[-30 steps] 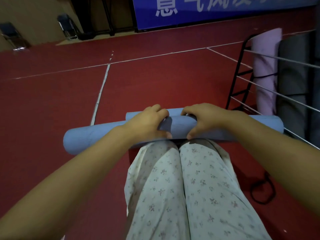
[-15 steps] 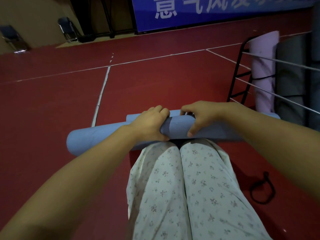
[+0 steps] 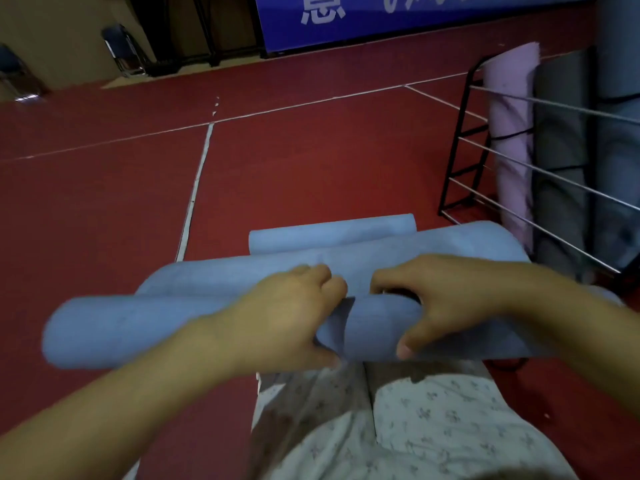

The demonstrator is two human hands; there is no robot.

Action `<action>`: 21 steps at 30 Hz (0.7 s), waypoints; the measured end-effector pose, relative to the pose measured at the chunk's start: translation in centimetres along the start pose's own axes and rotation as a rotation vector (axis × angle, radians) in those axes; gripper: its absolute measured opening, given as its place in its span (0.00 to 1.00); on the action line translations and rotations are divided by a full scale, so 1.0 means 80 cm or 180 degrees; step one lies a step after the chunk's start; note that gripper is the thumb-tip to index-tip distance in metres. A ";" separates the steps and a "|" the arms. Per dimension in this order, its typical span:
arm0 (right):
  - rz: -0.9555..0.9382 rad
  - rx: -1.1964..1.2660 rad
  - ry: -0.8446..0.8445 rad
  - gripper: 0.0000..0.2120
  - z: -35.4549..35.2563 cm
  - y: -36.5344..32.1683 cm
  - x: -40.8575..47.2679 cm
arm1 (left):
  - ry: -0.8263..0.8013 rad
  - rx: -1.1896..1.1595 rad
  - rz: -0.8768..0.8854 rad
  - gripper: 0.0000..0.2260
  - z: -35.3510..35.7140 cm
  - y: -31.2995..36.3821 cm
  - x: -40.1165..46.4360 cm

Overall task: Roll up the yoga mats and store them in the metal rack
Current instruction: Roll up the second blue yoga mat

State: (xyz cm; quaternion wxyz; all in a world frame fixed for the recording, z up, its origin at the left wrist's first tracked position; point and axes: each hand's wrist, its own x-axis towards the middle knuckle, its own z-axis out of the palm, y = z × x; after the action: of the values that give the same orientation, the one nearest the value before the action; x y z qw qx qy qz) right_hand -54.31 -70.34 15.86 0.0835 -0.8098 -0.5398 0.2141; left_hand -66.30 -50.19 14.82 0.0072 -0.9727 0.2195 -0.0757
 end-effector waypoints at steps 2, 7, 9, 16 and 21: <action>0.0045 0.0081 -0.0095 0.23 0.013 0.011 0.013 | -0.0176 -0.0227 -0.0301 0.23 0.023 0.000 -0.003; 0.0116 0.0162 -0.0604 0.23 -0.006 0.014 0.033 | -0.0333 -0.0738 -0.0626 0.25 0.020 -0.013 0.003; 0.0235 0.0247 -0.0783 0.23 -0.014 0.016 0.039 | -0.0578 -0.1027 -0.0743 0.24 0.013 -0.022 0.017; 0.0648 -0.0725 0.0399 0.35 -0.001 -0.014 0.013 | -0.1491 -0.1630 -0.1122 0.20 0.000 -0.064 0.062; 0.0801 -0.0915 0.1191 0.47 0.069 -0.027 0.010 | -0.1964 -0.2518 -0.1410 0.19 0.004 -0.088 0.081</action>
State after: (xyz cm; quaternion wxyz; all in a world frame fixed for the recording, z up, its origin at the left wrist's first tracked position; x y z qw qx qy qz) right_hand -58.27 -69.27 11.50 0.0388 -0.8996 -0.4348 -0.0095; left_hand -57.48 -46.63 15.77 -0.3111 -0.9012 0.0088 0.3016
